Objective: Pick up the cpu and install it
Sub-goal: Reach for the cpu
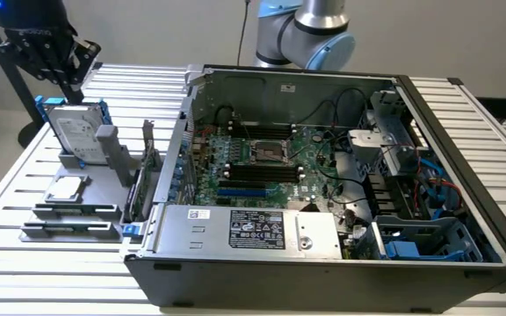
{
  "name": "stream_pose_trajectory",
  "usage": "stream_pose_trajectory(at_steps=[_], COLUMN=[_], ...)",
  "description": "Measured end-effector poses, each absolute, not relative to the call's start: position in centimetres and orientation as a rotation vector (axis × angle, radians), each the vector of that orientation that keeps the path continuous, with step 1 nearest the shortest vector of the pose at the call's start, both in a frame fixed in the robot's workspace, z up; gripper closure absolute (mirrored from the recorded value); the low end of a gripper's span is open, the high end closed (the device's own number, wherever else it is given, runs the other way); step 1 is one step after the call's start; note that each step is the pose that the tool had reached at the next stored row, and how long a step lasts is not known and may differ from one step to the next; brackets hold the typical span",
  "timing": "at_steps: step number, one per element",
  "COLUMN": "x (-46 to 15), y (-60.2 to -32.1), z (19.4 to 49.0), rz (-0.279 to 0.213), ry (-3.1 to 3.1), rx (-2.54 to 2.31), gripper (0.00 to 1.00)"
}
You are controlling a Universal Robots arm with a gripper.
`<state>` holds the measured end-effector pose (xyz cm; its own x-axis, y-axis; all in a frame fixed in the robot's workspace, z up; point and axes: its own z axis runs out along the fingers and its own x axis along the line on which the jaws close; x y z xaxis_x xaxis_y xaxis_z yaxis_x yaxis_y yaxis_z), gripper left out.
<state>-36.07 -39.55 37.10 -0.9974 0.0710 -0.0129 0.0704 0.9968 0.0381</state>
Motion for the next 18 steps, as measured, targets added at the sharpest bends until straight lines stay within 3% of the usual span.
stream_pose_trajectory(at_steps=[18], x=[-41.7], y=[-39.4], z=[35.4], rz=[0.057], ry=[3.134], rx=[0.053], gripper=[0.89])
